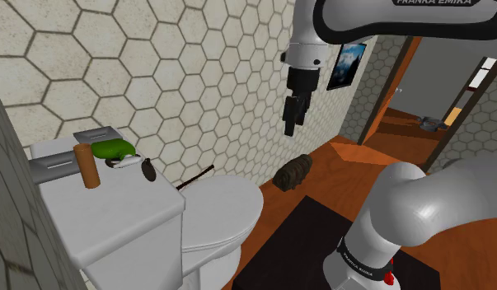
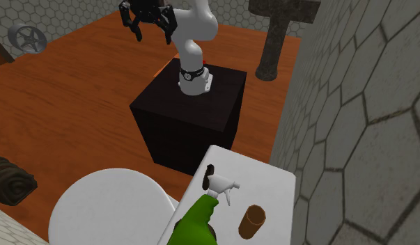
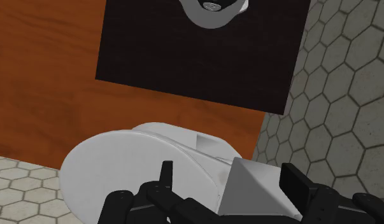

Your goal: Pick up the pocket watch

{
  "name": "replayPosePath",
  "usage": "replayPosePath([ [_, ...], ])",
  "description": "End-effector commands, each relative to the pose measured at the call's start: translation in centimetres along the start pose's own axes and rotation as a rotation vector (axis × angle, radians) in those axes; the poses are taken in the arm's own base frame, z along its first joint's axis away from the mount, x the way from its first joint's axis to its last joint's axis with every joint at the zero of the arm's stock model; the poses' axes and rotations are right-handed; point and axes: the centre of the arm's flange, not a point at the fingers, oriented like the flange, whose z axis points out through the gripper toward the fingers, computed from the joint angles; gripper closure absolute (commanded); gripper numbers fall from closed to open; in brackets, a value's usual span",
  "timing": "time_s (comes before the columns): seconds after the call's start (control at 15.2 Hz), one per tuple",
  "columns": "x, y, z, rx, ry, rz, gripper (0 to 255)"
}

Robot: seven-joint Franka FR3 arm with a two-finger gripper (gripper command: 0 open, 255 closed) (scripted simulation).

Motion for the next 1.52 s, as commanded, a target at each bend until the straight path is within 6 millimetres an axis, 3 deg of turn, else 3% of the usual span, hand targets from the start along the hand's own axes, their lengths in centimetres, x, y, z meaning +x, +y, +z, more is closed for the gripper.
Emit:
replayPosePath([
  [0.0,0.0,0.0,0.0,0.0,0.0,0.0,0],
  [1.45,20.5,-18.7,5.2,-0.028,0.1,0.152,0],
])
